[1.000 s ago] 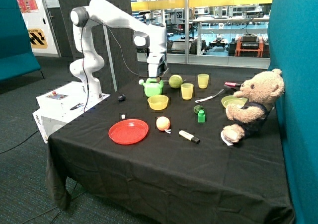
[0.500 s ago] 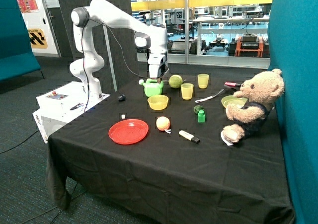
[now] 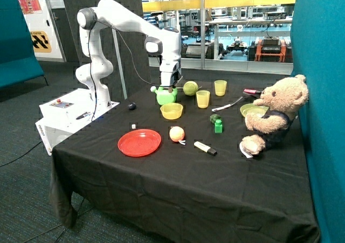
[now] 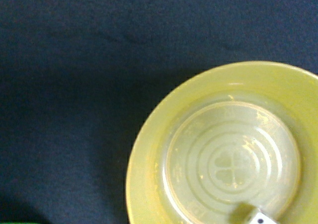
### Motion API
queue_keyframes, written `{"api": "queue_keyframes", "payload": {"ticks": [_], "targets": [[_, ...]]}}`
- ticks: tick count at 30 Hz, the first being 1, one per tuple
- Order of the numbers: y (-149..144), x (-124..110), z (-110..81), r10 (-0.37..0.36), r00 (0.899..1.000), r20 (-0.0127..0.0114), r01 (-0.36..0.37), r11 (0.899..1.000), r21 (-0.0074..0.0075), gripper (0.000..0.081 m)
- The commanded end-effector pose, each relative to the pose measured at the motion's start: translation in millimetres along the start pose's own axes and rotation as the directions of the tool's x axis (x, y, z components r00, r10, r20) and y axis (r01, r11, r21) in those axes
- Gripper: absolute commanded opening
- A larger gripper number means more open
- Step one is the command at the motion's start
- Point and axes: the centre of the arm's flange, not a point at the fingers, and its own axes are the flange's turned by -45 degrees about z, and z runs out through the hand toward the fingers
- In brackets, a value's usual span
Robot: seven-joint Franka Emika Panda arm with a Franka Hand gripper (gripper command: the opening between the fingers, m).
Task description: Roll the dices in the bowl
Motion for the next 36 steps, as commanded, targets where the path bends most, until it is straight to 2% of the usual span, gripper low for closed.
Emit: {"api": "queue_keyframes", "payload": {"ticks": [1, 8, 14, 19, 22, 24, 31, 33, 36], "targets": [[3.2, -11.3, 2.6, 0.001, 1.0, -0.0123, -0.001, 1.0, -0.0026, 0.0527], [9.3, -33.5, 4.6, -0.001, 1.0, -0.0123, 0.001, 1.0, -0.0026, 0.0387], [17.1, -55.1, 7.8, -0.011, 1.0, -0.0122, 0.011, 1.0, -0.0027, 0.0351], [23.7, -77.5, 11.6, -0.048, 0.999, -0.0121, 0.048, 0.999, -0.0032, 0.0328], [25.0, -91.4, 13.2, -0.105, 0.994, -0.0119, 0.105, 0.995, -0.0039, 0.0309], [25.2, -97.3, 13.7, -0.118, 0.993, -0.0119, 0.118, 0.993, -0.004, 0.0299], [25.5, -117.1, 14.2, -0.231, 0.973, -0.0113, 0.231, 0.973, -0.0054, 0.029], [25.1, -121.6, 15.1, -0.267, 0.964, -0.0111, 0.267, 0.964, -0.0058, 0.0275], [26.3, -126.1, 18.4, -0.311, 0.95, -0.0109, 0.311, 0.95, -0.0063, 0.0303]]}}
